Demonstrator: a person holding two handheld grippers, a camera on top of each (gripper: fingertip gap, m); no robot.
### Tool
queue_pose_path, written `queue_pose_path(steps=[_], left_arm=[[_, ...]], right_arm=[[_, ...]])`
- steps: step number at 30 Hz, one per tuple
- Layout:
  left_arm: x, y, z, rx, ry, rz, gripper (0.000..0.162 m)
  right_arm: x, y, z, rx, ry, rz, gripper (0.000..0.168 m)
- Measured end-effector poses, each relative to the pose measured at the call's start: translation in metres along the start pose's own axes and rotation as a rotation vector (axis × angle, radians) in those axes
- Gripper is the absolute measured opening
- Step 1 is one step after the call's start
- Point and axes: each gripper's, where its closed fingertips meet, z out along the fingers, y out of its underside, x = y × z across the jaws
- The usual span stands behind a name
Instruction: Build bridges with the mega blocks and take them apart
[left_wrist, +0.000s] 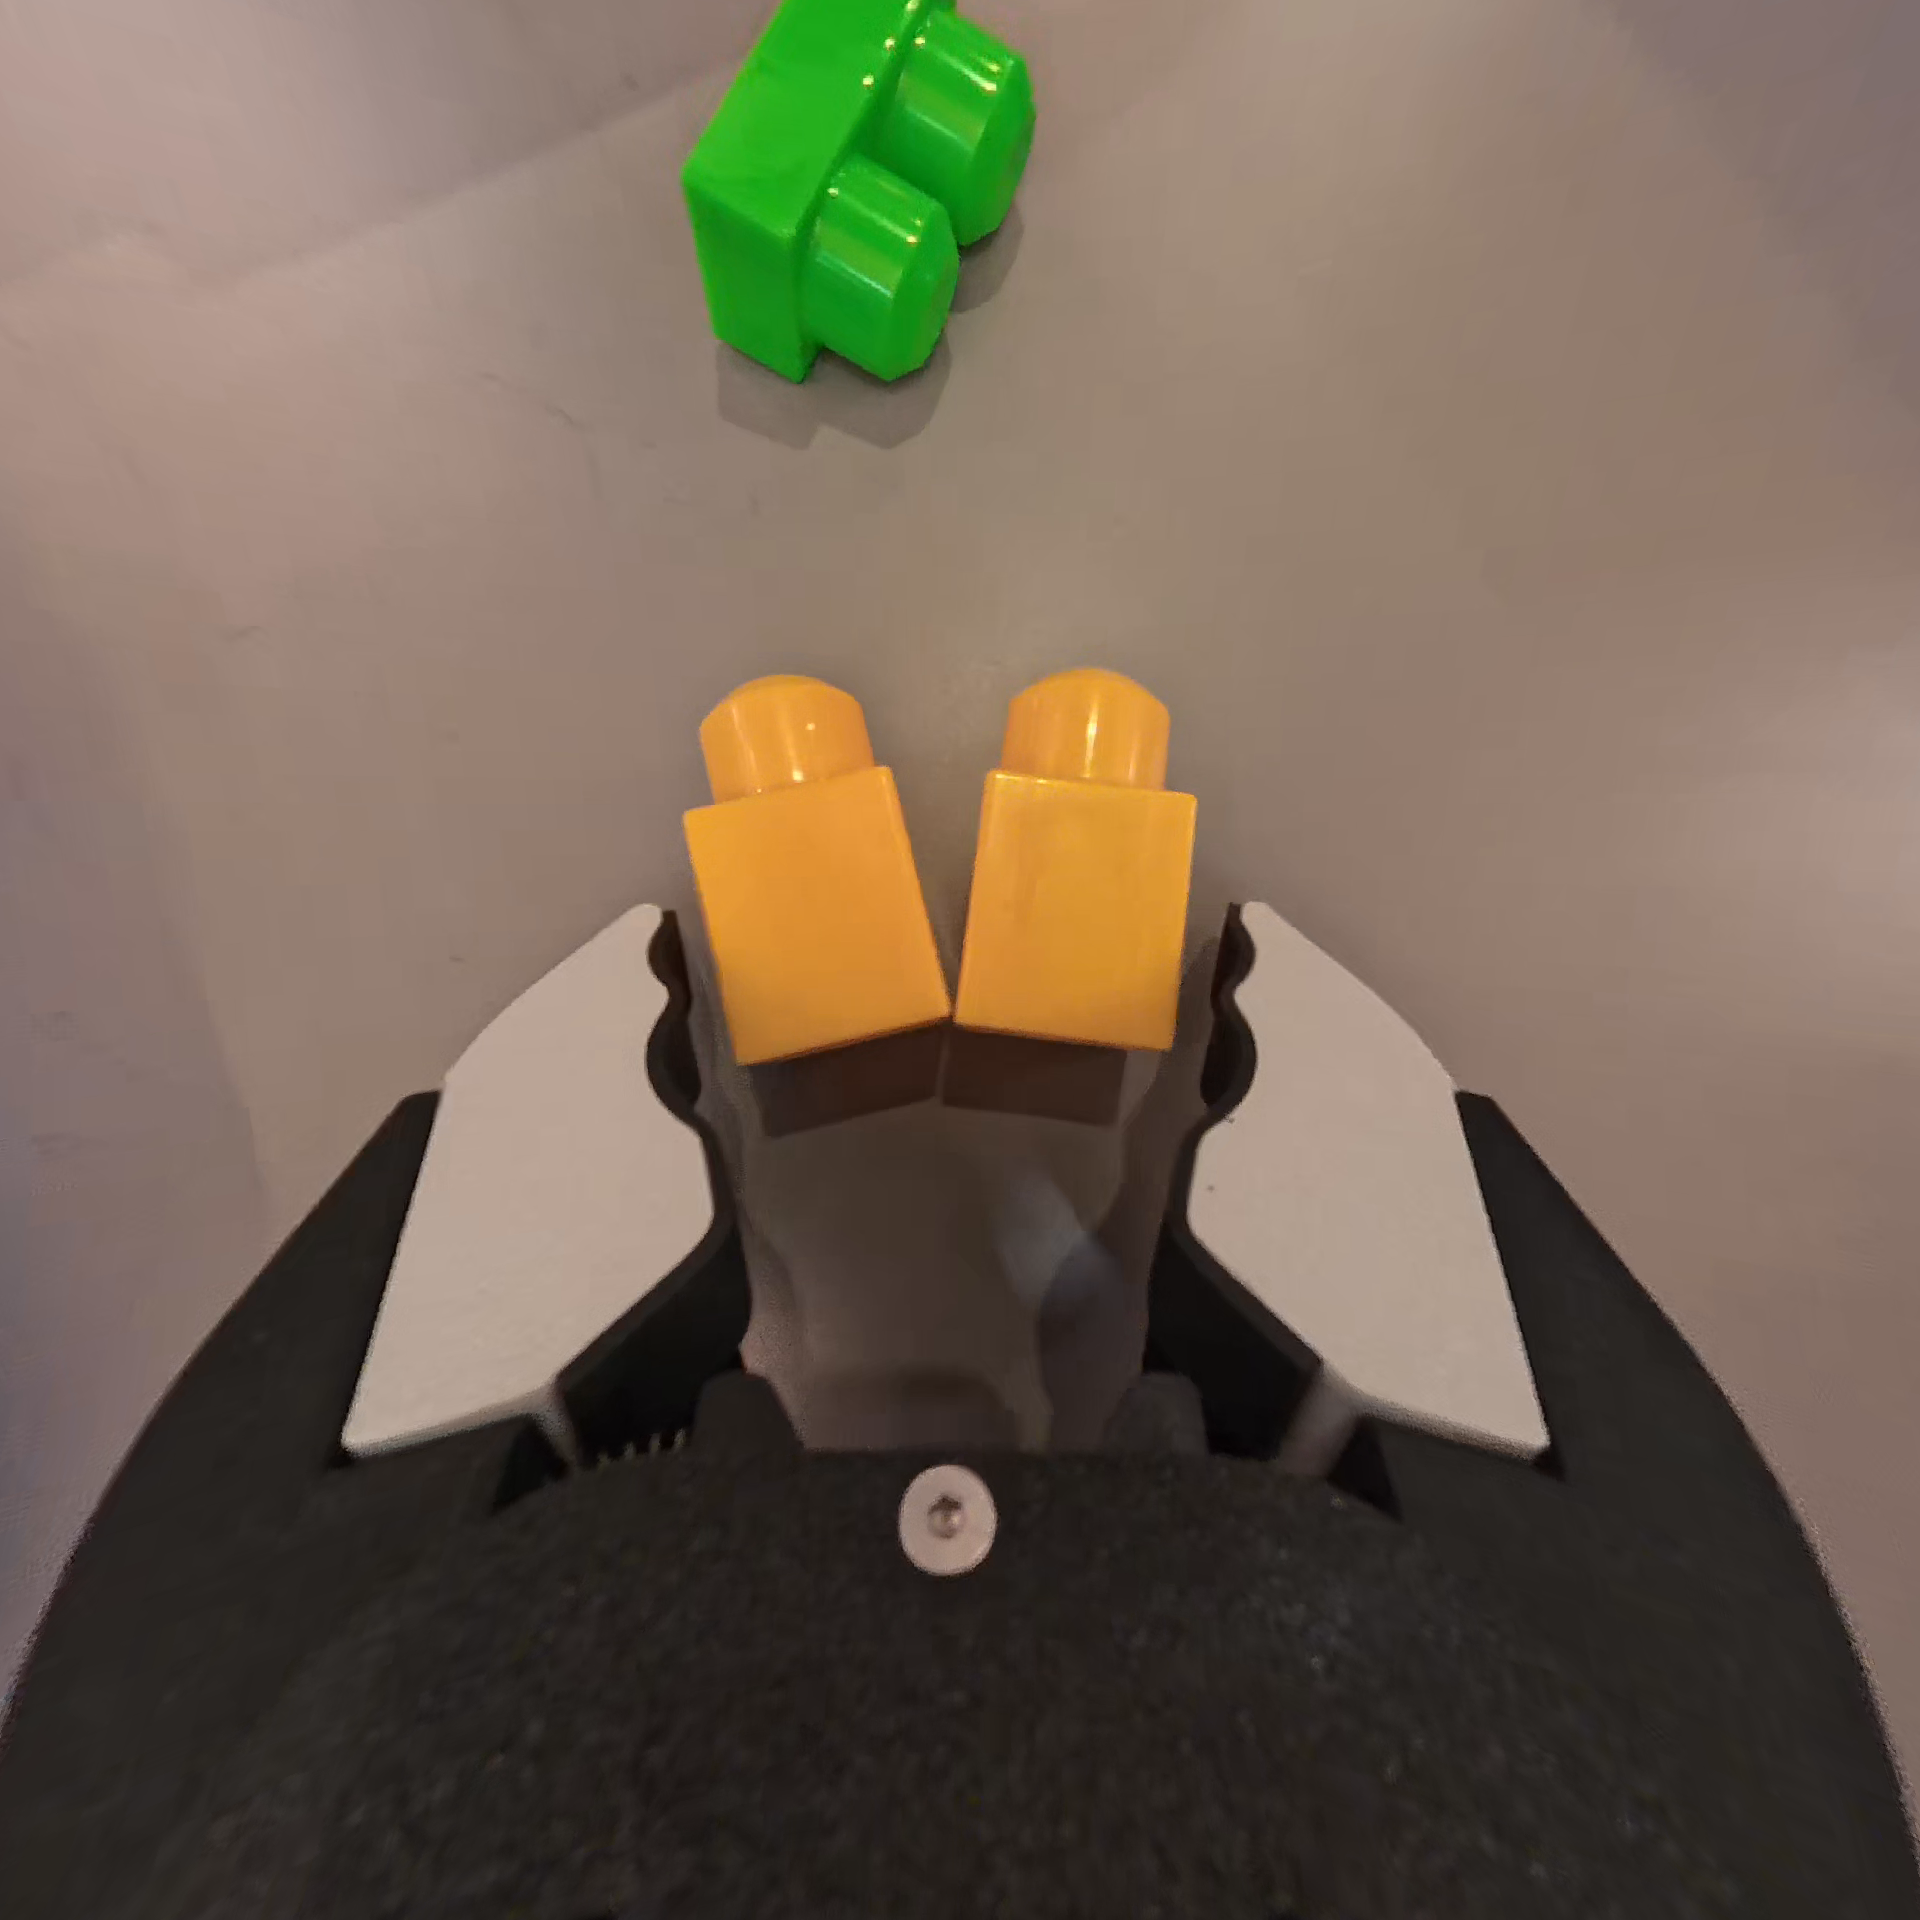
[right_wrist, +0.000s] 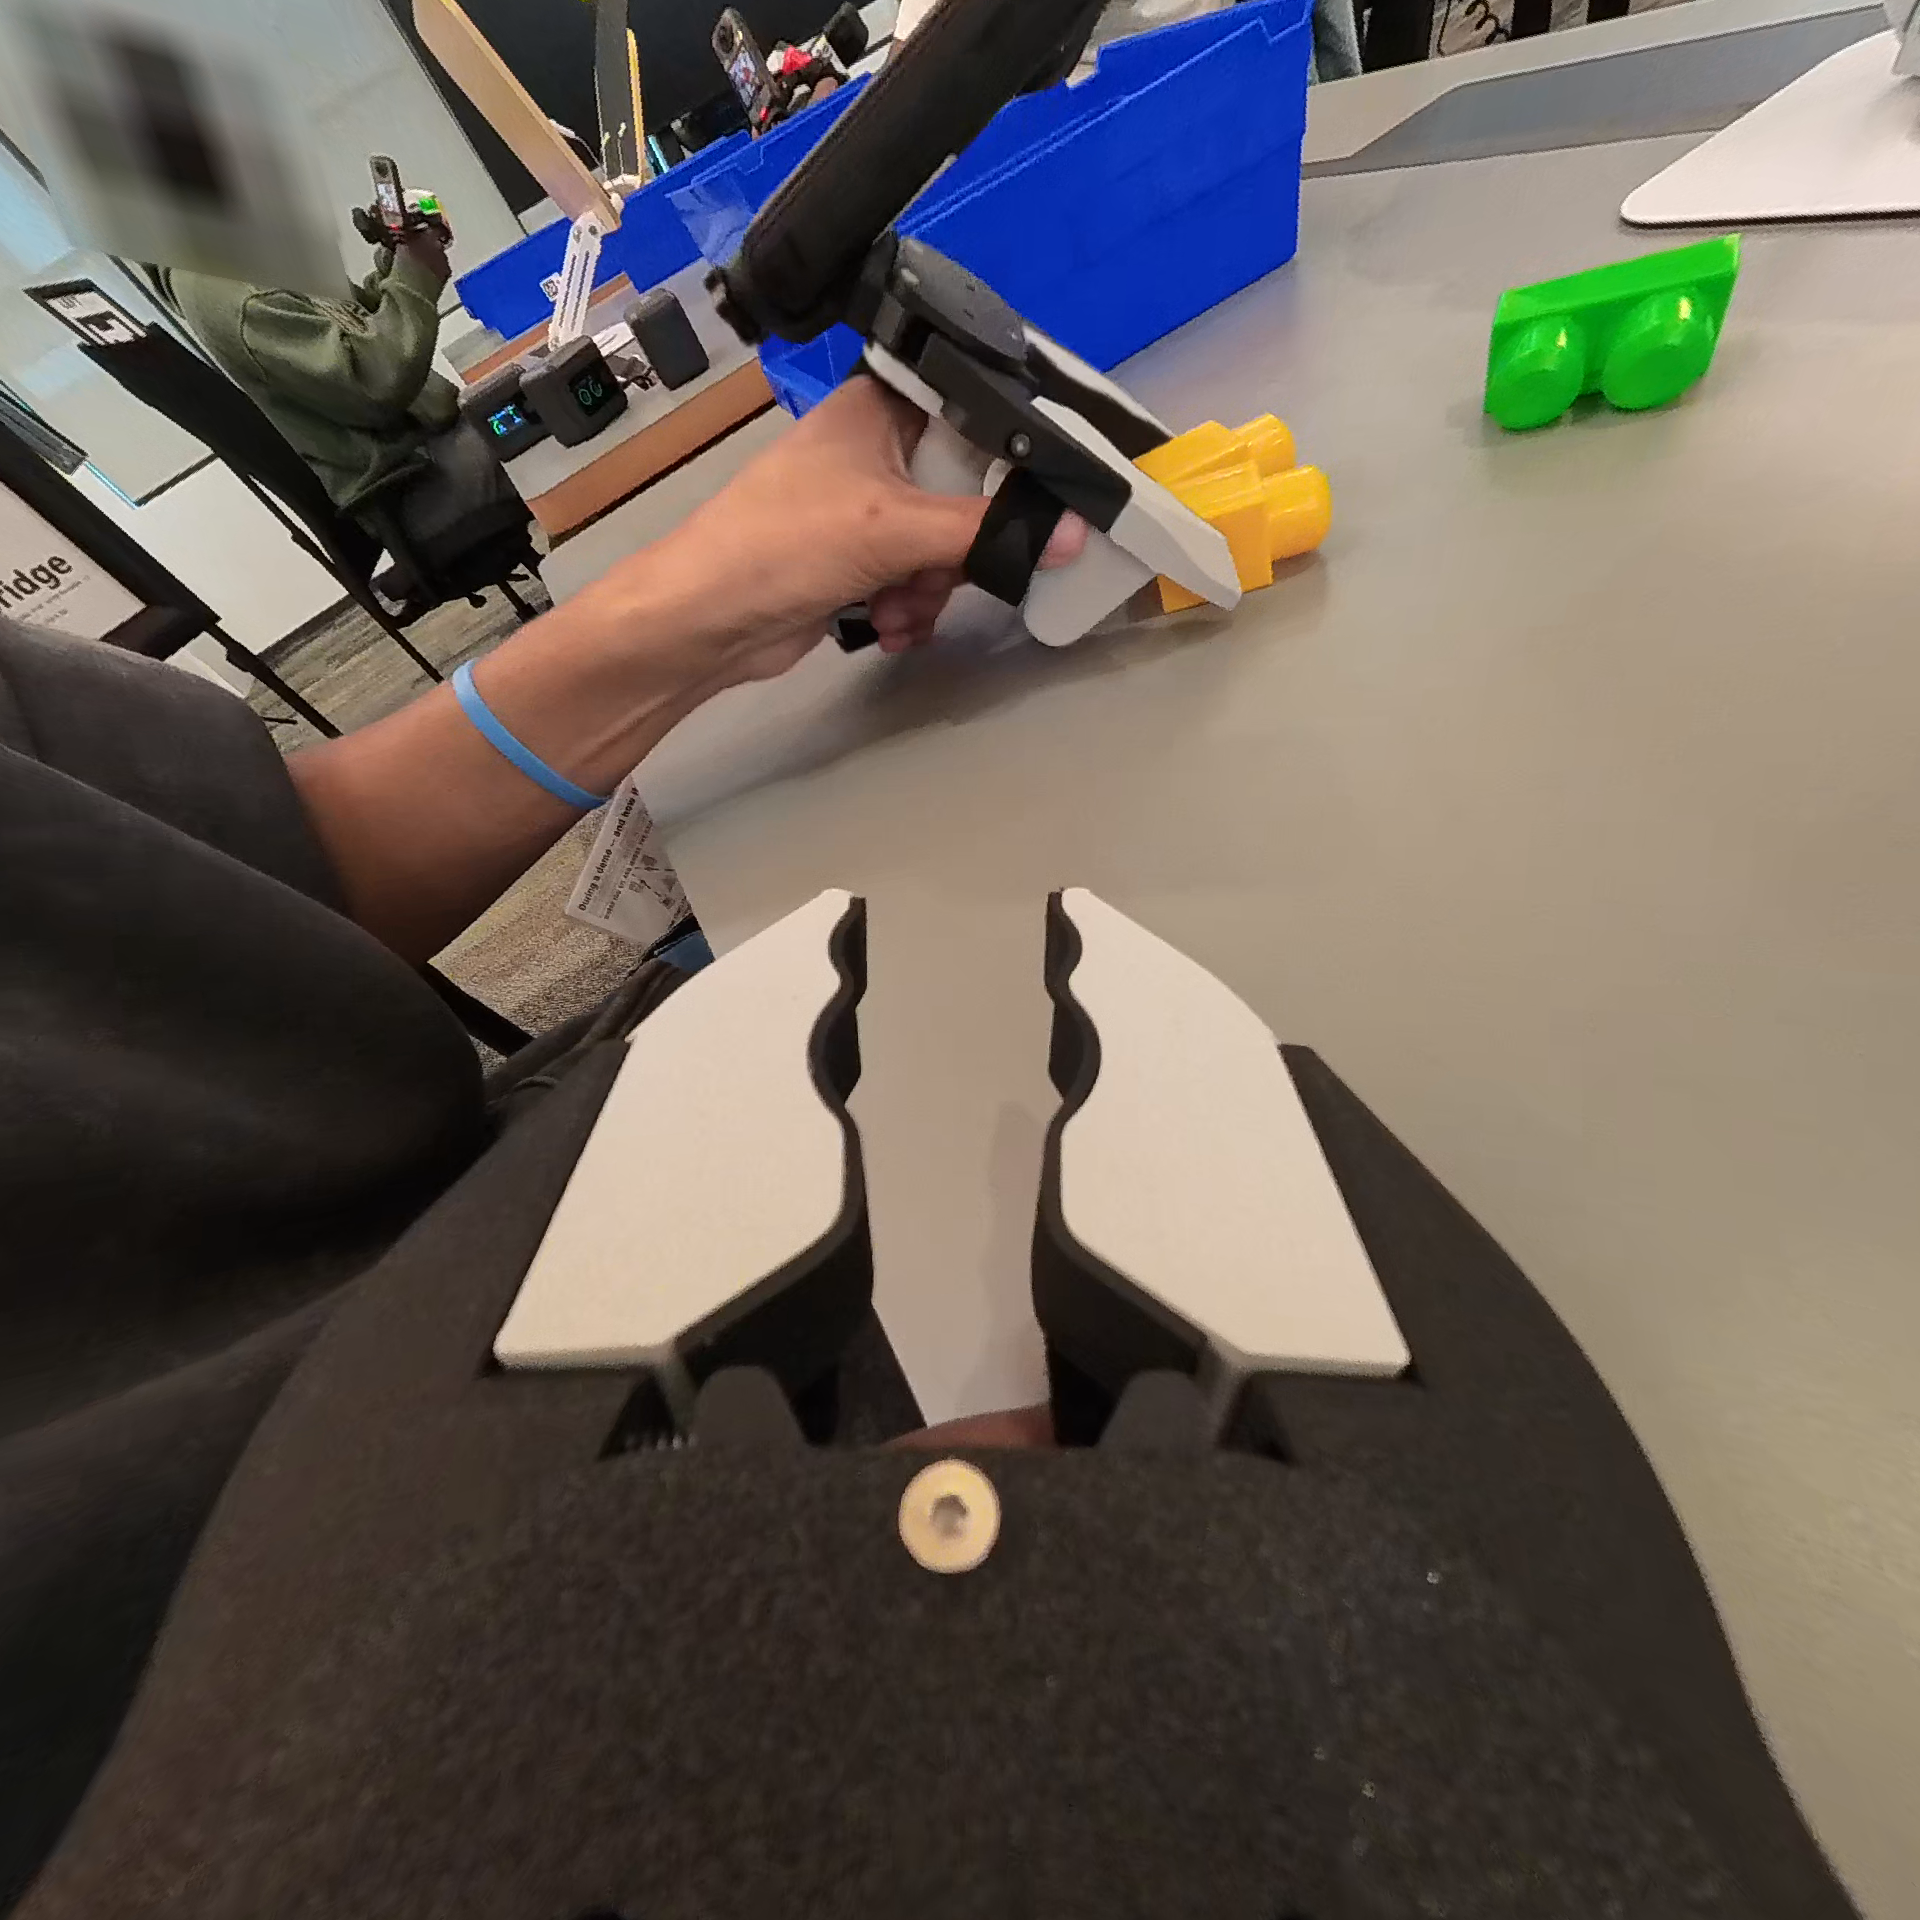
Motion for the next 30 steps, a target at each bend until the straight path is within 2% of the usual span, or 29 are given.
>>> queue_pose_path(steps=[2,5,11,16,20,24,27,30], left_arm=[[-0.006,-0.002,-0.002,-0.006,-0.036,0.023,0.095],[-0.001,-0.008,-0.001,-0.005,0.012,0.012,0.093],[-0.002,-0.003,0.008,-0.102,0.013,0.022,0.081],[-0.001,0.000,0.005,-0.142,0.015,0.040,0.079],[0.000,0.001,0.003,-0.123,0.020,0.043,0.078],[0.003,-0.015,-0.011,0.013,0.023,0.087,0.077],[-0.001,-0.003,-0.009,-0.018,0.012,0.132,0.077],[0.004,0.004,-0.008,-0.018,0.092,0.073,0.077]], right_arm=[[-0.001,0.000,0.000,-0.004,-0.002,-0.005,0.033],[-0.002,0.001,0.001,-0.011,0.001,-0.013,0.033],[-0.001,0.001,0.000,-0.013,0.001,-0.015,0.033],[-0.001,0.001,-0.001,-0.010,-0.003,-0.007,0.033],[0.000,0.001,0.000,-0.009,-0.004,-0.004,0.033],[0.000,0.001,-0.001,-0.009,0.003,-0.009,0.033],[0.001,0.001,-0.001,-0.009,0.006,-0.004,0.033],[0.000,0.001,0.000,-0.011,0.004,-0.005,0.033]])
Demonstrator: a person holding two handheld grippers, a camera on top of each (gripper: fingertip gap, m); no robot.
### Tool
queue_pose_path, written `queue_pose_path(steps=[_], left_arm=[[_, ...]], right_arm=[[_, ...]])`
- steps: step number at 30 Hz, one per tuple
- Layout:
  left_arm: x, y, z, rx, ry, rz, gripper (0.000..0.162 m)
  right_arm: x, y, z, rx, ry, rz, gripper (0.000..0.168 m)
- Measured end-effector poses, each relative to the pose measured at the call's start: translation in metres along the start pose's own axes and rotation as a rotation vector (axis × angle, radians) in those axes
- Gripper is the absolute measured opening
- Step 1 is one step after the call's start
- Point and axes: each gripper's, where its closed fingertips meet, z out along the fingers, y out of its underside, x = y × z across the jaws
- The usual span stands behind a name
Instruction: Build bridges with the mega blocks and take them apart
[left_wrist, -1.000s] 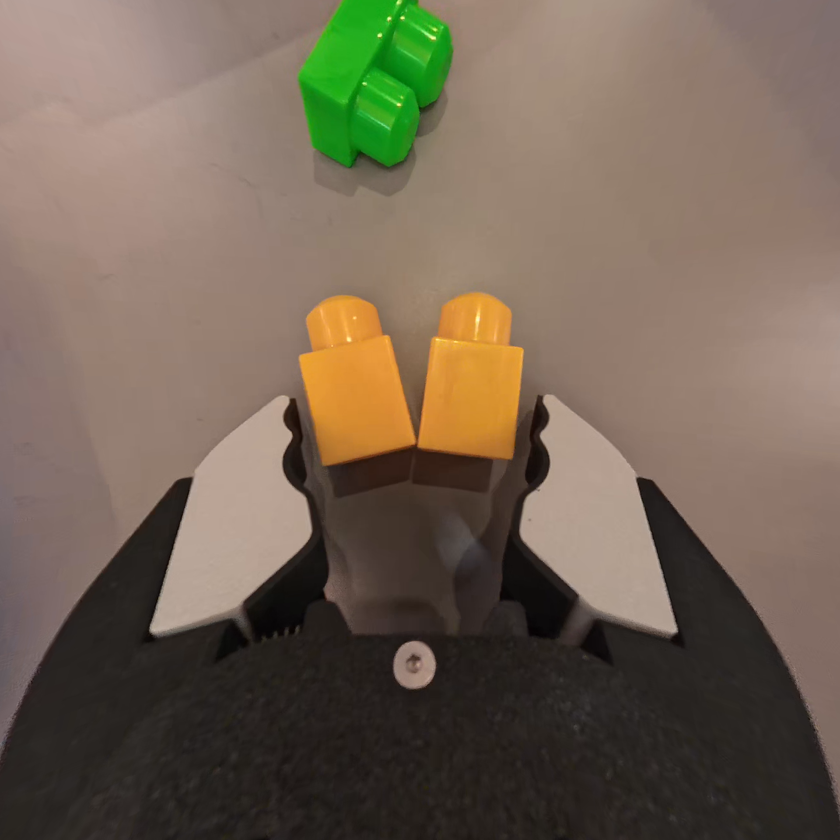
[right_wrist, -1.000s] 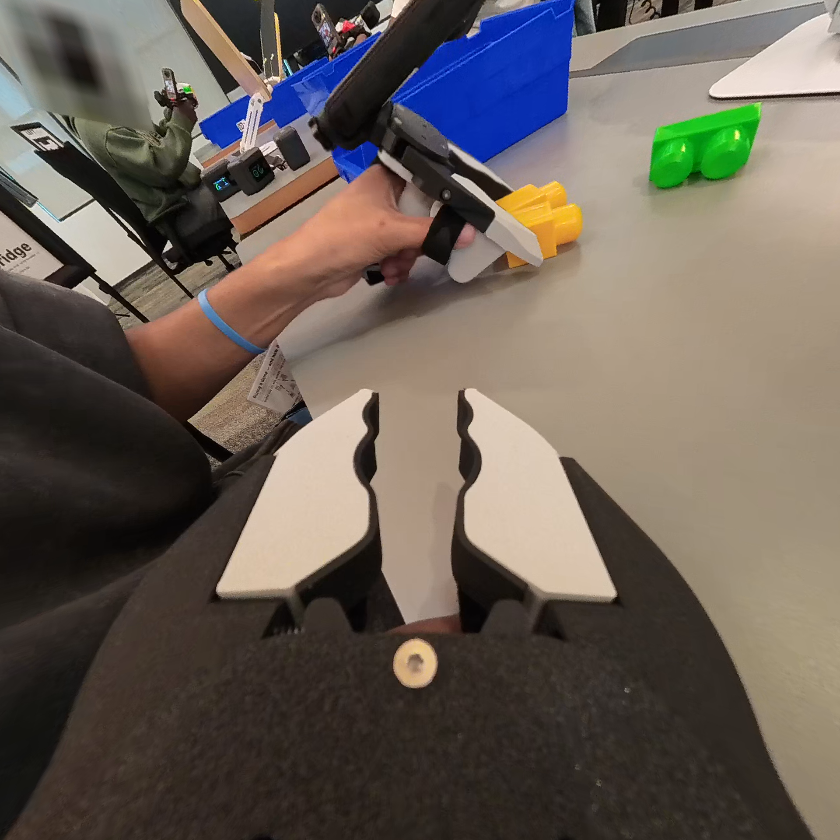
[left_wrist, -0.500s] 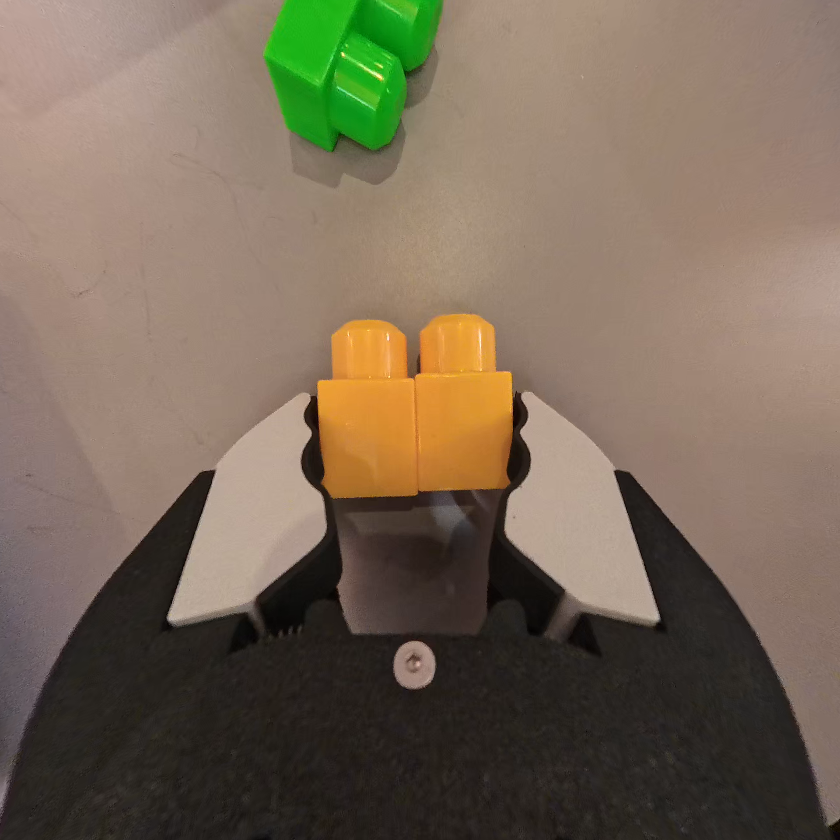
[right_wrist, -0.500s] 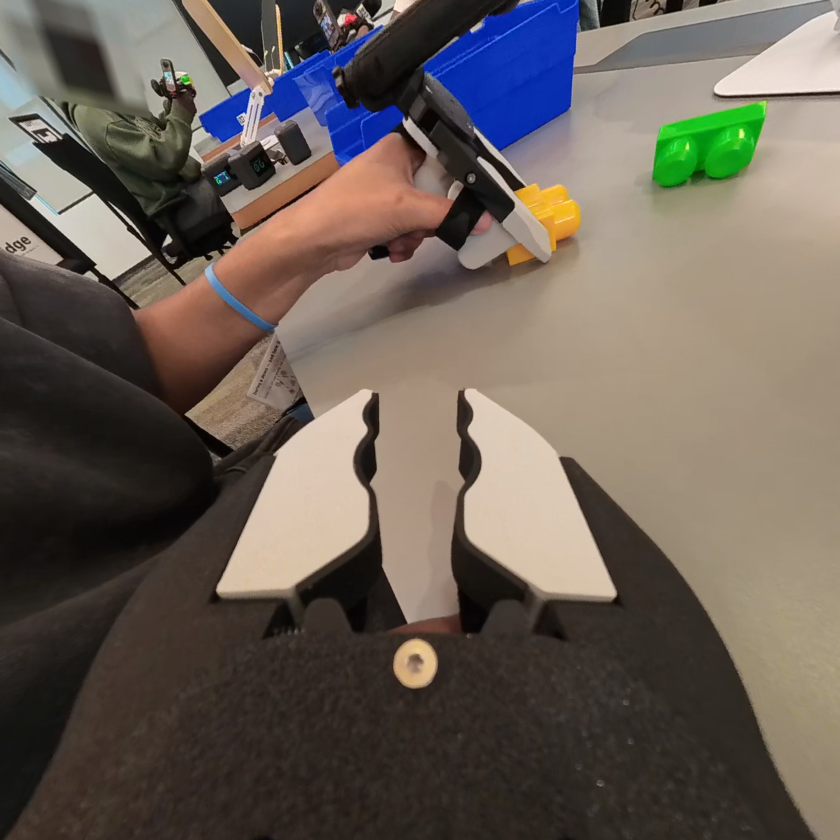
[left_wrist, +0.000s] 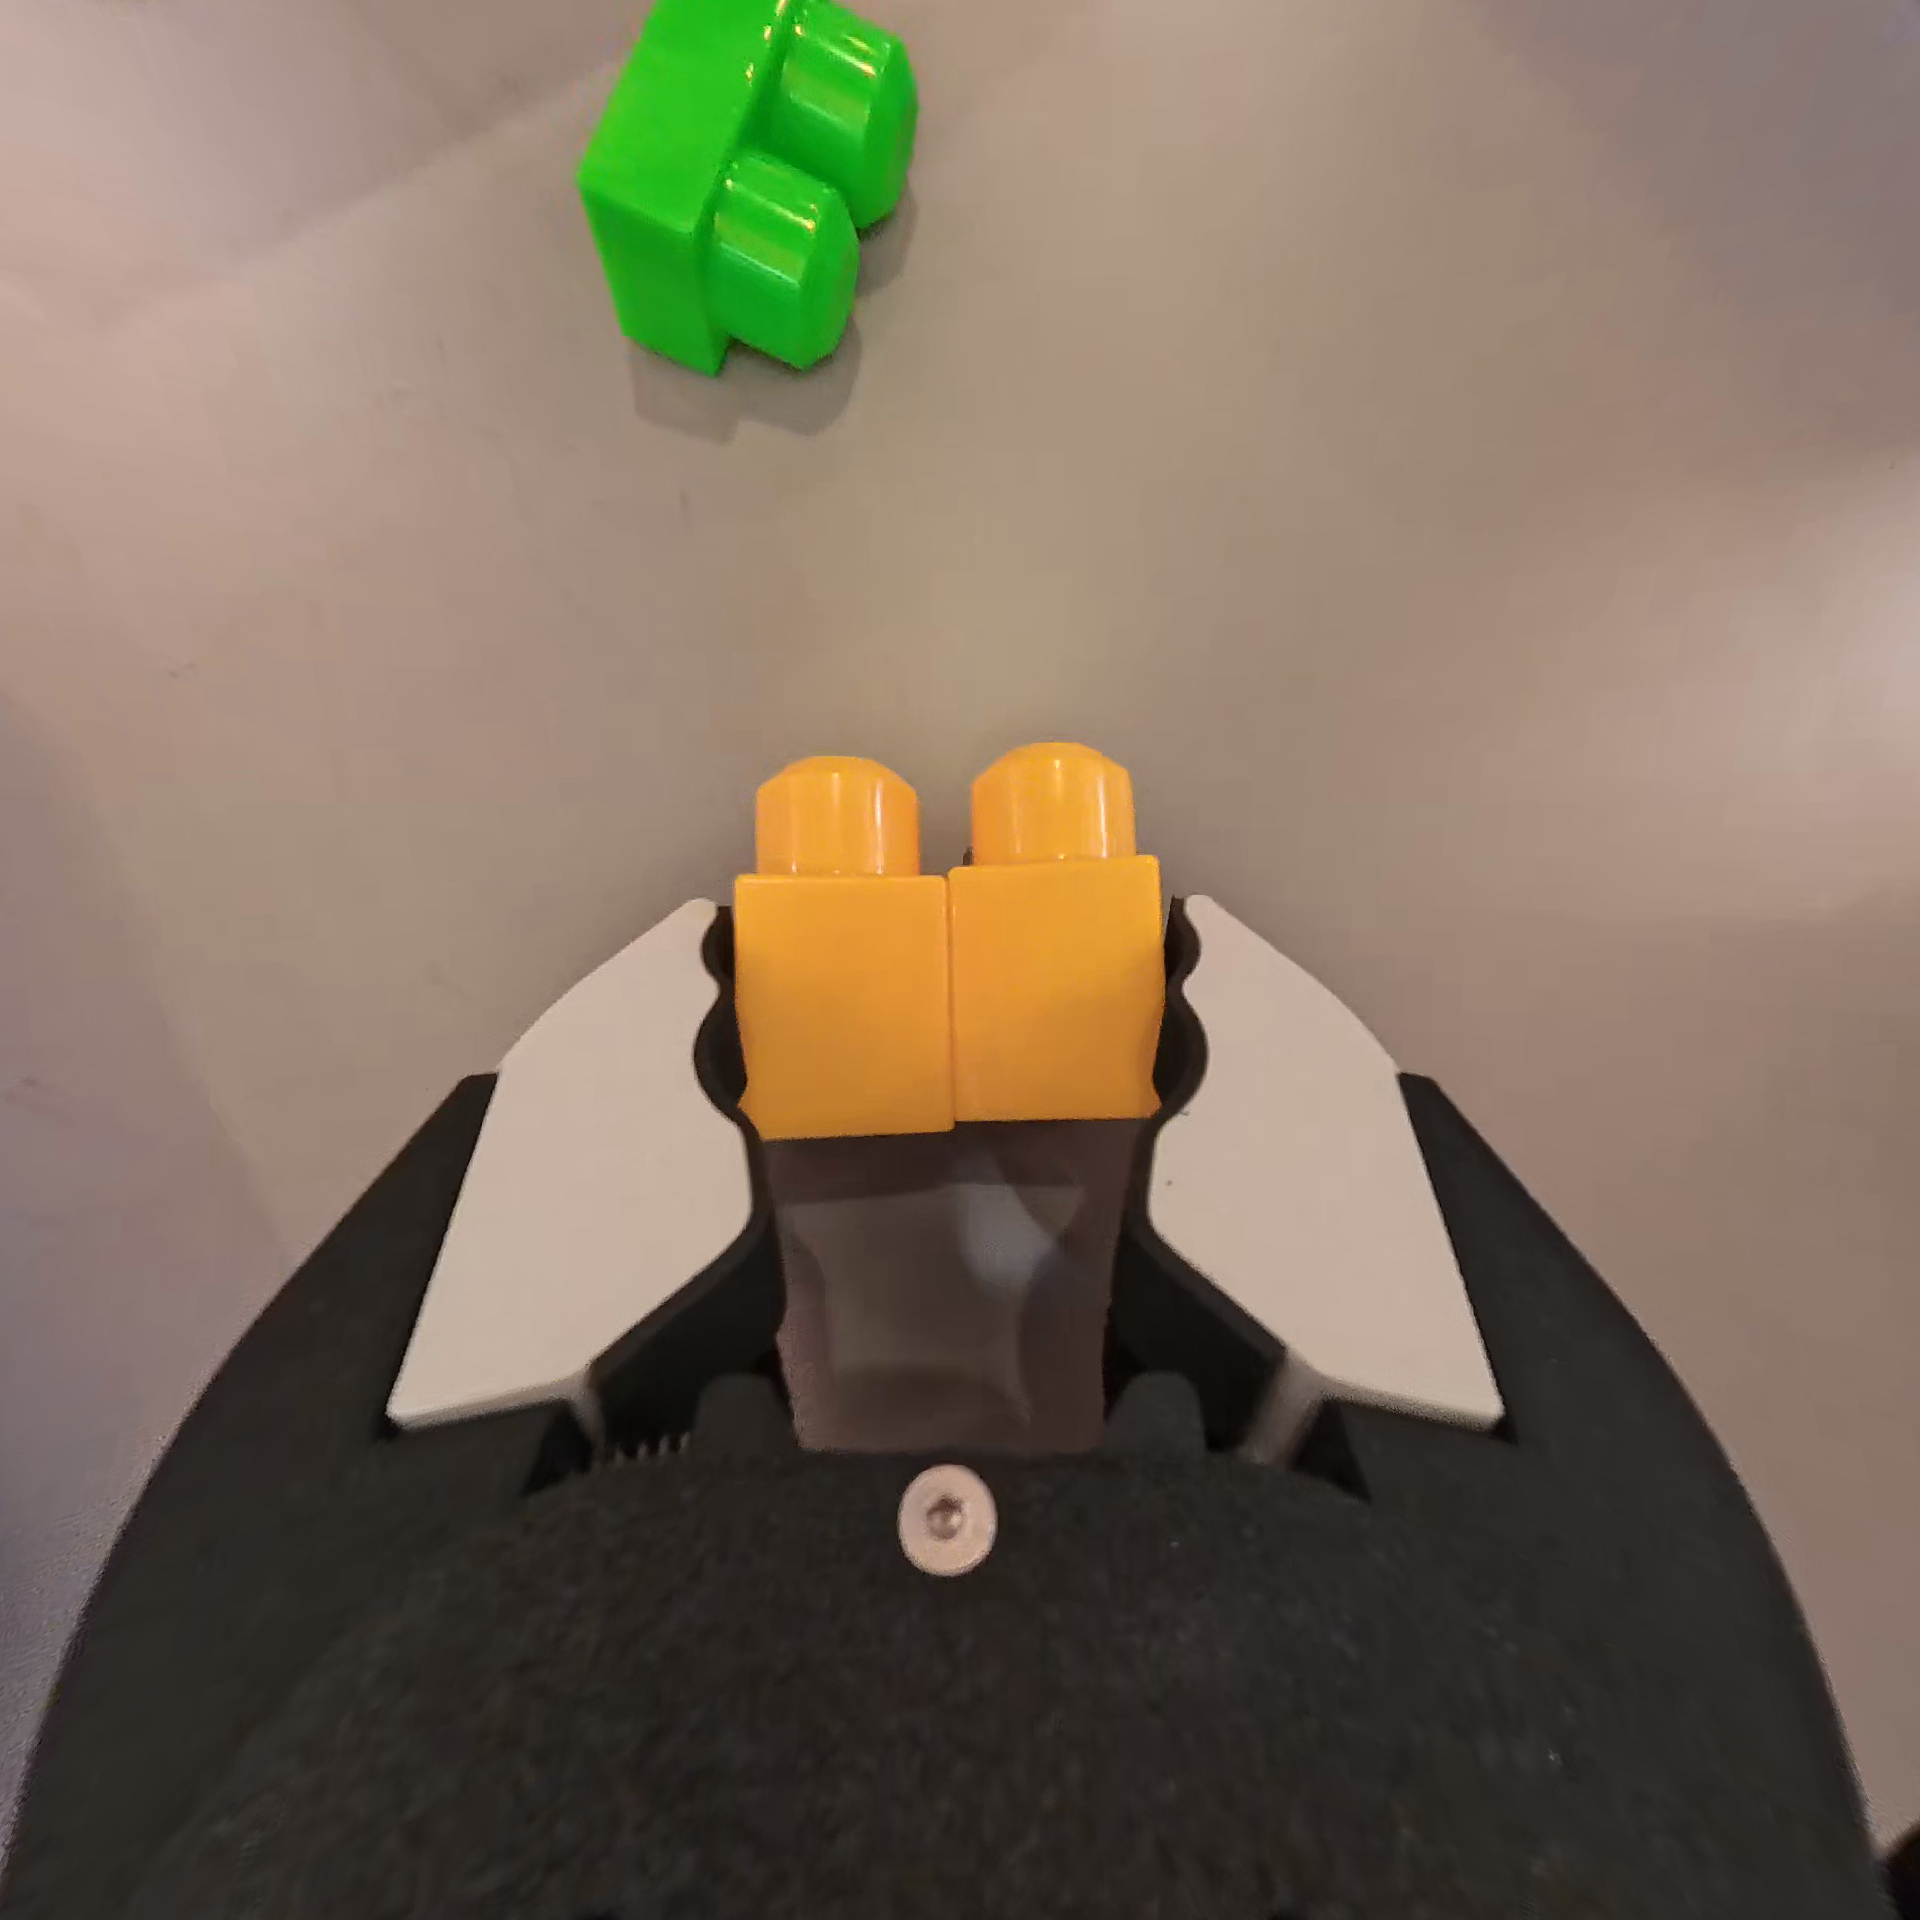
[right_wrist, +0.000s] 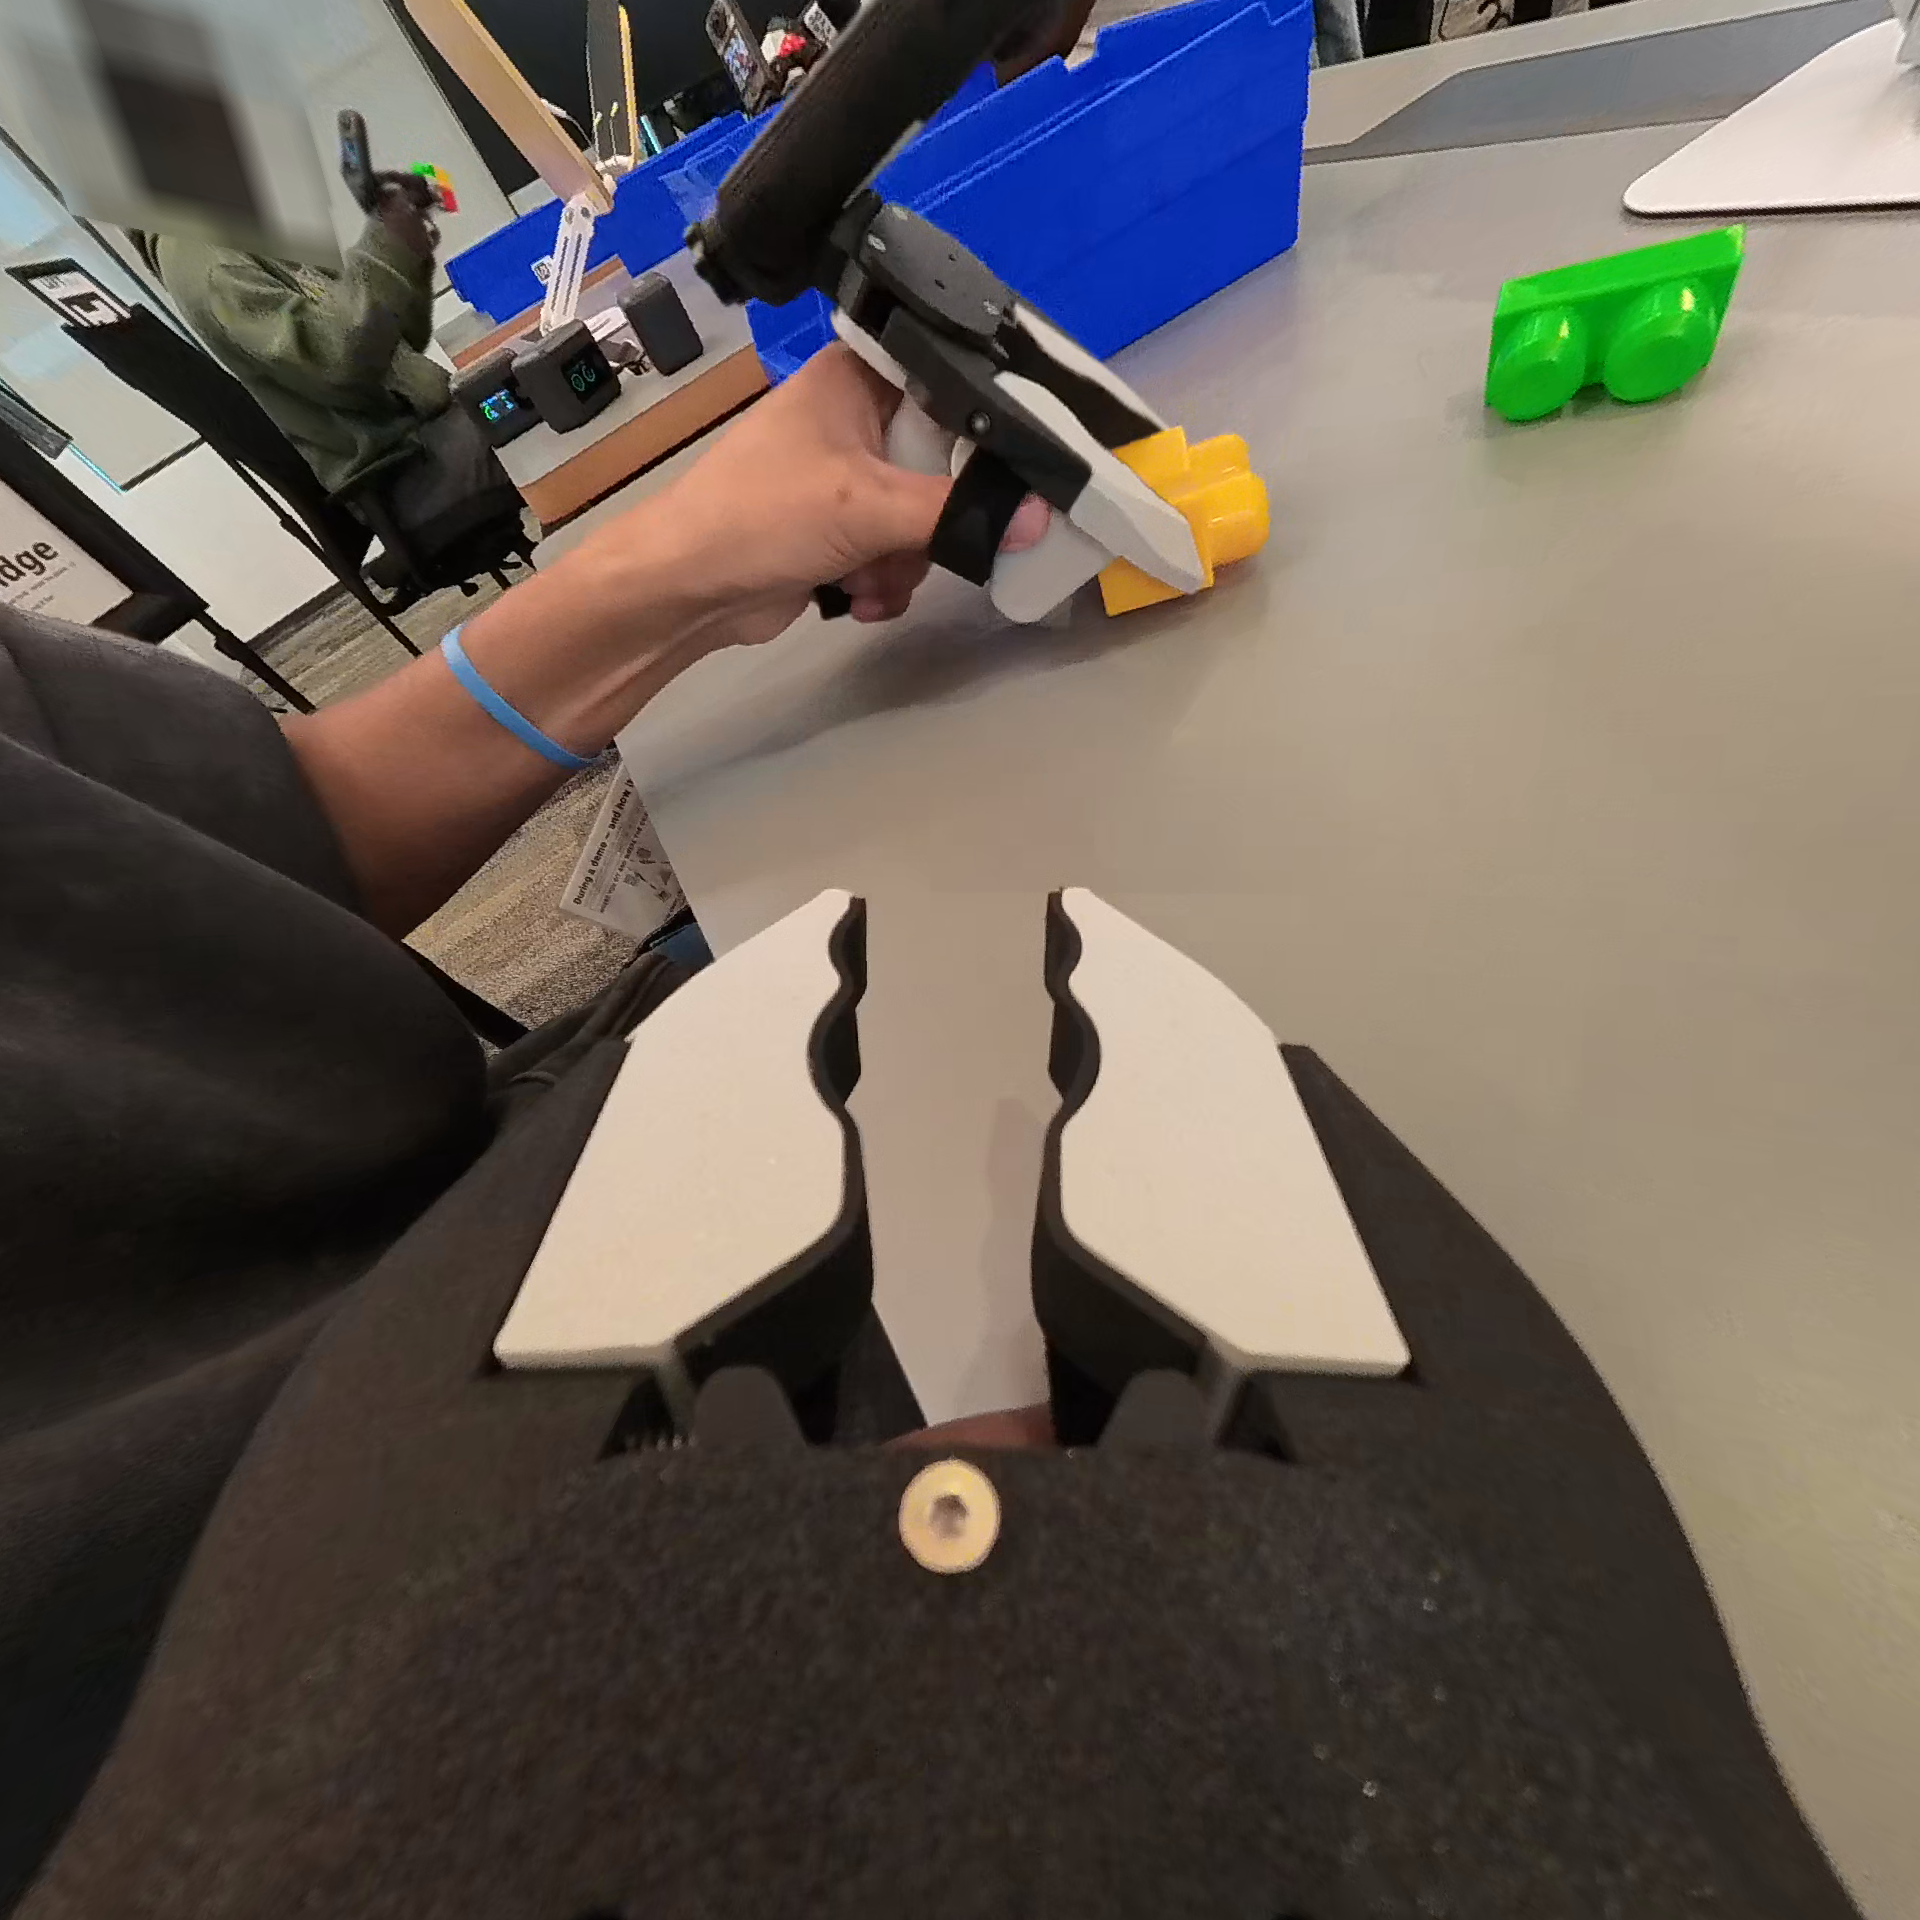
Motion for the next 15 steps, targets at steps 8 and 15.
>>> queue_pose_path(steps=[8,15], left_arm=[[0.002,0.006,-0.001,-0.002,0.009,0.021,0.079],[0.001,0.016,-0.006,-0.012,-0.037,0.043,0.086]], right_arm=[[-0.005,0.001,0.003,-0.015,0.002,-0.024,0.033],[-0.005,0.001,0.002,-0.017,0.002,-0.028,0.033]])
